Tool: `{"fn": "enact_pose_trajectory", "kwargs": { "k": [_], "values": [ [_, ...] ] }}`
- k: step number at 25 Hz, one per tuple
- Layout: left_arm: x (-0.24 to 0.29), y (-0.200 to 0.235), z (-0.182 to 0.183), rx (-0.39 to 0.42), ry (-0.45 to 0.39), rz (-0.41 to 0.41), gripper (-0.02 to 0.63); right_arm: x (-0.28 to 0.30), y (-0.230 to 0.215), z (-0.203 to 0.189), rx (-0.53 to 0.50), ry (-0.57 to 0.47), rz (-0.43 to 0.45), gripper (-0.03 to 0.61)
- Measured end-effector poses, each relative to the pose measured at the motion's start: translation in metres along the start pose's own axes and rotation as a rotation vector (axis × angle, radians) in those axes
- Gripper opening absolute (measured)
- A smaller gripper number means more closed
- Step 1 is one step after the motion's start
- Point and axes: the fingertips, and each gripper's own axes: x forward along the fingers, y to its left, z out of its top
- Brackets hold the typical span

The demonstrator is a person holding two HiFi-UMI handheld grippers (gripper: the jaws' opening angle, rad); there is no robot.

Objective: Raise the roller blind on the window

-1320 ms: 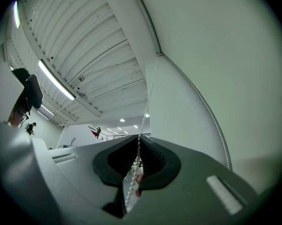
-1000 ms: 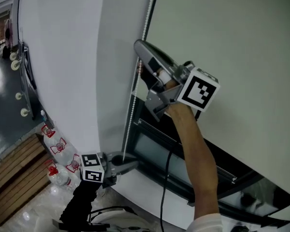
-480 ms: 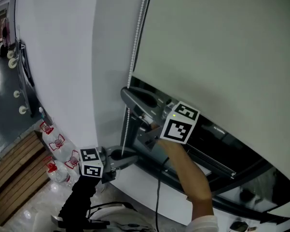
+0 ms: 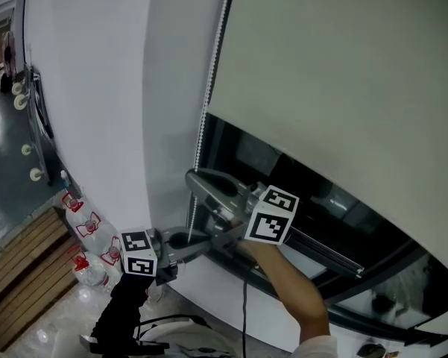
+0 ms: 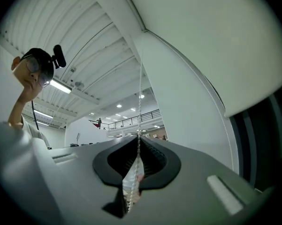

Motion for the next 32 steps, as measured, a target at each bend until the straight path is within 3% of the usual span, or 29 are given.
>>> {"fn": "enact_pose_trajectory", "kwargs": {
  "k": [3,6,10,15,20,26,29,32],
  "values": [
    [-0.004,-0.012,-0.002,0.011,-0.009,0.000,-0.002,0.002,0.014,0.009,-0.057,-0.003,-0.002,0.019],
    [-0.005,-0.015,-0.004,0.009,-0.010,-0.002,-0.002,0.012,0.012,0.039,-0.069,-0.028,0.023,0.152],
    [-0.004,-0.017,-0.008,-0.001,-0.007,-0.002,-0.002,0.029,0.002,0.101,-0.100,-0.084,0.030,0.196],
    [-0.009,-0.017,-0.012,-0.010,-0.008,0.007,-0.002,0.050,-0.003,0.172,-0.174,-0.145,0.013,0.196],
    [-0.017,-0.016,-0.011,-0.008,-0.013,0.016,-0.002,0.065,0.015,0.220,-0.205,-0.188,0.084,0.169],
    [-0.018,-0.016,-0.009,-0.012,-0.003,0.022,-0.002,0.083,0.023,0.245,-0.202,-0.198,0.125,0.138],
    [-0.016,-0.016,-0.013,-0.013,-0.003,0.020,-0.002,0.085,0.016,0.246,-0.195,-0.195,0.108,0.136],
    [-0.016,-0.018,-0.018,-0.013,0.001,0.020,-0.002,0.082,0.011,0.249,-0.178,-0.221,0.080,0.089]
  ]
}}
